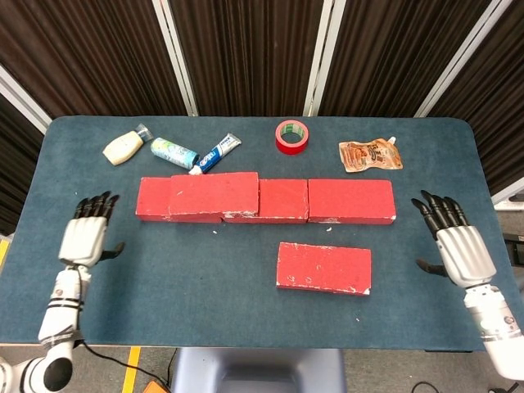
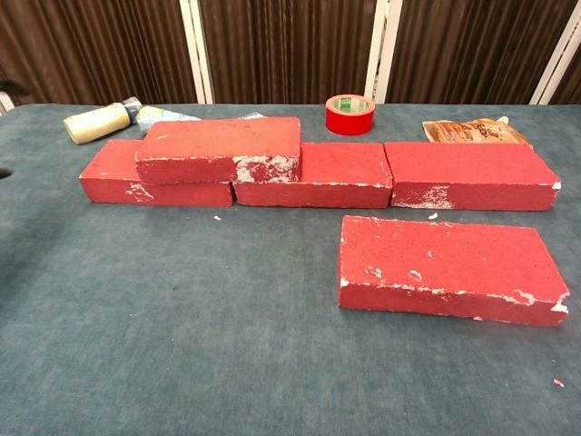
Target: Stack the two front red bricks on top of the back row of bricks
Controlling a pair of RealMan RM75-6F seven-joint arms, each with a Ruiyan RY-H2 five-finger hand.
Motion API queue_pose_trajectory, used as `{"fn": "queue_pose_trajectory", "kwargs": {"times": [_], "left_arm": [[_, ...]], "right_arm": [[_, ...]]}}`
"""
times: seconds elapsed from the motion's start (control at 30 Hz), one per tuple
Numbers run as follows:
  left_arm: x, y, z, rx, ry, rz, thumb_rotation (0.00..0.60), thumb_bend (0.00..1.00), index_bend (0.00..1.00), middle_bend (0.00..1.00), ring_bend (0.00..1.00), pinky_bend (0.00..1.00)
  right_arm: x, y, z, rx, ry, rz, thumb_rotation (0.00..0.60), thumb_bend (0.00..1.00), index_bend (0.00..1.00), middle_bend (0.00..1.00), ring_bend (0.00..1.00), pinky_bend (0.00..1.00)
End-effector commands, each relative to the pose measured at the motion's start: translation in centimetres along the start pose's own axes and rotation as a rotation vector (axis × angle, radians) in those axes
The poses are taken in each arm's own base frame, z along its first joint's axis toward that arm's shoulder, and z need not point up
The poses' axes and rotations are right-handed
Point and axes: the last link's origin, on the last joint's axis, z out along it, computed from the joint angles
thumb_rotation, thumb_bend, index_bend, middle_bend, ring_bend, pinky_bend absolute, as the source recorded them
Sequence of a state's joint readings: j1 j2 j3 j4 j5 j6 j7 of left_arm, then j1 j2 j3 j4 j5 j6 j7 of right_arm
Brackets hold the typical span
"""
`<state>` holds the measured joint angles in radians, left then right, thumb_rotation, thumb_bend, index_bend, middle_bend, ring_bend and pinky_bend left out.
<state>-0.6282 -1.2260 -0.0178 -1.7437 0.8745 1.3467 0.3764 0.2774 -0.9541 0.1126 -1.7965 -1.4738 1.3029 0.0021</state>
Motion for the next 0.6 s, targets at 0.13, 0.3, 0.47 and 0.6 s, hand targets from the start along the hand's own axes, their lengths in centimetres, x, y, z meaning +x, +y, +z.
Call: {"fn": "queue_pose_trajectory", "kwargs": {"times": [0.13, 0.3, 0.47, 0.6], "left_arm": [[-1.2, -1.2, 0.1, 0.023, -0.056, -0.004, 0.6, 0.27, 0.0, 0.0, 0.0, 0.04], [-1.4, -0.9, 0.7, 0.029, -0.091, 0.018, 0.6, 0.27, 0.0, 0.0, 0.0, 0.03], [-1.5, -0.8, 1.0, 0.037, -0.099, 0.015, 0.6, 0.27, 0.0, 0.0, 0.0, 0.03], [-2.2, -0.8, 1.6, 0.055, -0.144, 0.003, 0.6, 0.27, 0.0, 0.0, 0.0, 0.03]], "right_arm": [[0.8, -1.7, 0.2, 0.03, -0.076, 0.057, 0.6, 0.0, 0.0, 0.03, 0.0, 0.0], [1.2, -3.3, 1.0, 0.046, -0.118, 0.07, 0.6, 0.0, 0.0, 0.03, 0.0, 0.0], [0.7, -4.8, 1.2, 0.064, -0.152, 0.093, 0.6, 0.0, 0.0, 0.03, 0.0, 0.0], [-1.9, -8.2, 2.3, 0.121, -0.298, 0.051, 0.6, 0.0, 0.0, 0.02, 0.0, 0.0]]}}
